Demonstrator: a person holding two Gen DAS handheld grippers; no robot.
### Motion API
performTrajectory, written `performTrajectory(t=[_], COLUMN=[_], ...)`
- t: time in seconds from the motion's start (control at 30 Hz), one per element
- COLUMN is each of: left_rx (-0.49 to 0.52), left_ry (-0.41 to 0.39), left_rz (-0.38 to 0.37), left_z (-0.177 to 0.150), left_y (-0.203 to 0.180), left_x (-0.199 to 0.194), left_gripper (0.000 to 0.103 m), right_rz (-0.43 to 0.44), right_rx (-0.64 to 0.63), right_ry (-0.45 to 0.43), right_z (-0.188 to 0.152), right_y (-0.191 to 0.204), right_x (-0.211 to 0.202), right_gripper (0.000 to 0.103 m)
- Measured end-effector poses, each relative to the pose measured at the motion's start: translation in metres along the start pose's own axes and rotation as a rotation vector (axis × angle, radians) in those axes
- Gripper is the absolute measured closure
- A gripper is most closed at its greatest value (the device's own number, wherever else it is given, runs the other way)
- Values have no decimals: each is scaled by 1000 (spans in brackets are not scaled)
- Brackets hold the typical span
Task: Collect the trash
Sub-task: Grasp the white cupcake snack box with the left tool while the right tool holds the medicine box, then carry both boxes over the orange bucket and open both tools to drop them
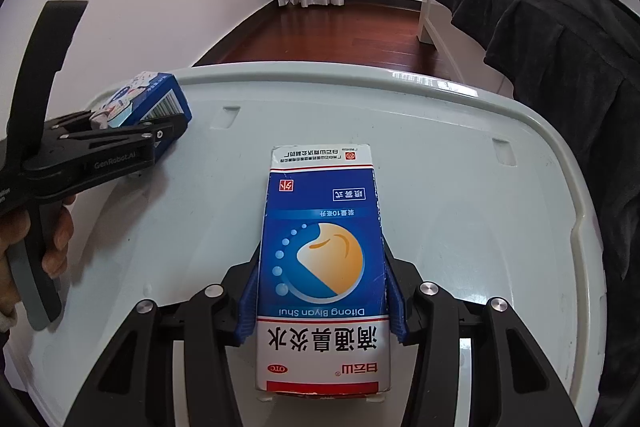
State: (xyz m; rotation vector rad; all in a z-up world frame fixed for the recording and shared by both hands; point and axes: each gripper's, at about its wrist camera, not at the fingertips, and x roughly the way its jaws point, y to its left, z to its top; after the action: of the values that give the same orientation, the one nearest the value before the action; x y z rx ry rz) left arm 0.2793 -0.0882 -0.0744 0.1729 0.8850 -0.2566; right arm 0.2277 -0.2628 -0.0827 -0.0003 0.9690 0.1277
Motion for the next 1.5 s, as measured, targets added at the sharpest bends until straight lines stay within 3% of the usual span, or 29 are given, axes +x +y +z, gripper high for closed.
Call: performTrajectory(t=[0.37,0.6,0.73,1.13,1.5], left_rx=[-19,-75,-85,-93,-9], left_ry=[-27,-77,-105,-113,-79], left_rz=[45,36,58,26,-20], left_z=[-8,-21,-36,-113,-191], left_y=[-9,-9,-11,-38,-71], left_x=[-45,-104,-138,-235,-301], left_gripper=[51,51,50,50,50], right_rz=[4,65,50,125,184], right_rx=[79,153,134,100,129], right_ry=[-15,-94,-125,-162,-182], right_z=[3,2,-10,-96,-185], right_y=[-11,-14,-9,13,27], right_x=[-6,-51,-80,-180,-249], right_gripper=[54,54,54,54,53])
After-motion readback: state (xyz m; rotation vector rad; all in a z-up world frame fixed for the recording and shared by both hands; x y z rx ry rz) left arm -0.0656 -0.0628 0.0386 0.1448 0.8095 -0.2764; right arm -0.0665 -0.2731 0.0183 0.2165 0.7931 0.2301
